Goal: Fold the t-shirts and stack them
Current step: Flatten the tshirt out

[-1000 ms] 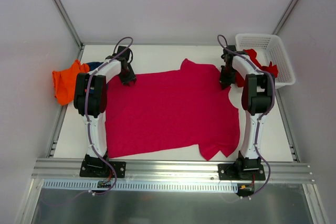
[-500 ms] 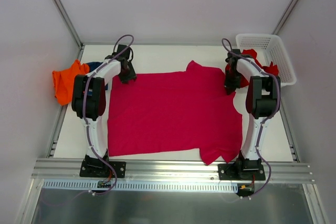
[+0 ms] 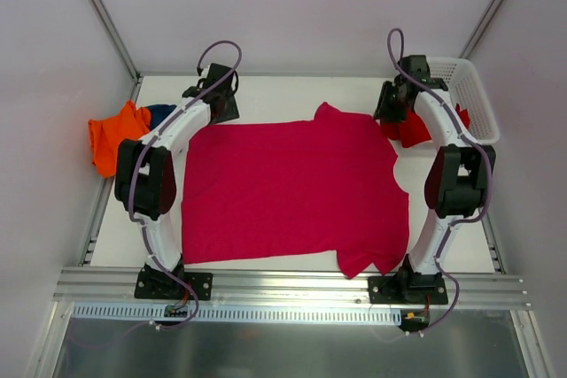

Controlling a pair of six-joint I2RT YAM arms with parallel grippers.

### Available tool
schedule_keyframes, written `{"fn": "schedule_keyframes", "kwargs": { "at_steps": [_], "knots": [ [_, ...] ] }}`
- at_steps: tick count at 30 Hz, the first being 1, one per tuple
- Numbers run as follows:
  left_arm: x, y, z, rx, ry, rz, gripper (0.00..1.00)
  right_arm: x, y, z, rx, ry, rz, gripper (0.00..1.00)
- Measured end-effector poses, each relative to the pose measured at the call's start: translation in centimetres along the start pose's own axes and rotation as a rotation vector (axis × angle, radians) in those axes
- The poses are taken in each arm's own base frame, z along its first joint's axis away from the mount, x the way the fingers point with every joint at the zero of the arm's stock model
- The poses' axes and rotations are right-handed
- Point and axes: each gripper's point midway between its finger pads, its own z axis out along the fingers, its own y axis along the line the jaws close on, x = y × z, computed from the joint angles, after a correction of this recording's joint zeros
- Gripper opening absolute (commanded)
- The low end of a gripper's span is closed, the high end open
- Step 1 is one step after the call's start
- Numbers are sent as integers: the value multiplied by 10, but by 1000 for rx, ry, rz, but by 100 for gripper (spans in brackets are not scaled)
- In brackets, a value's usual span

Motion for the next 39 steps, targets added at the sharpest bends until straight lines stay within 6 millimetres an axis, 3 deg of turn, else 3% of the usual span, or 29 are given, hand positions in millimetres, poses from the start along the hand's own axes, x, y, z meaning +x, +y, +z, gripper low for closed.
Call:
{"fn": "schedule_keyframes", "kwargs": {
  "at_steps": [4,6,9,12,16,20,24,27,33,39],
  "knots": [
    [-17,21,-8,-94,-67,-4,59,-48,33,-25,-125,-112,-28,46],
    [-16,33,-3,-140,-60,-4,59,-66,45,-29,-171,-147,-46,48],
    [-10,51,10,-195,-21,-7,58,-79,57,-17,-225,-145,-62,49],
    [-6,66,32,-241,26,-15,57,-84,64,13,-269,-108,-63,50],
    [-2,78,57,-285,78,-19,57,-80,68,63,-317,-37,-28,51],
    [-1,77,74,-306,123,-5,55,-62,74,110,-372,51,48,51],
    [-4,78,86,-317,141,-1,55,-46,83,138,-406,107,94,54],
    [-1,85,89,-334,162,0,55,-42,99,146,-432,113,83,55],
    [2,99,94,-358,193,-5,54,-41,136,142,-483,89,31,55],
    [7,106,102,-359,221,-5,54,-31,149,148,-451,73,-52,56]
  ]
}}
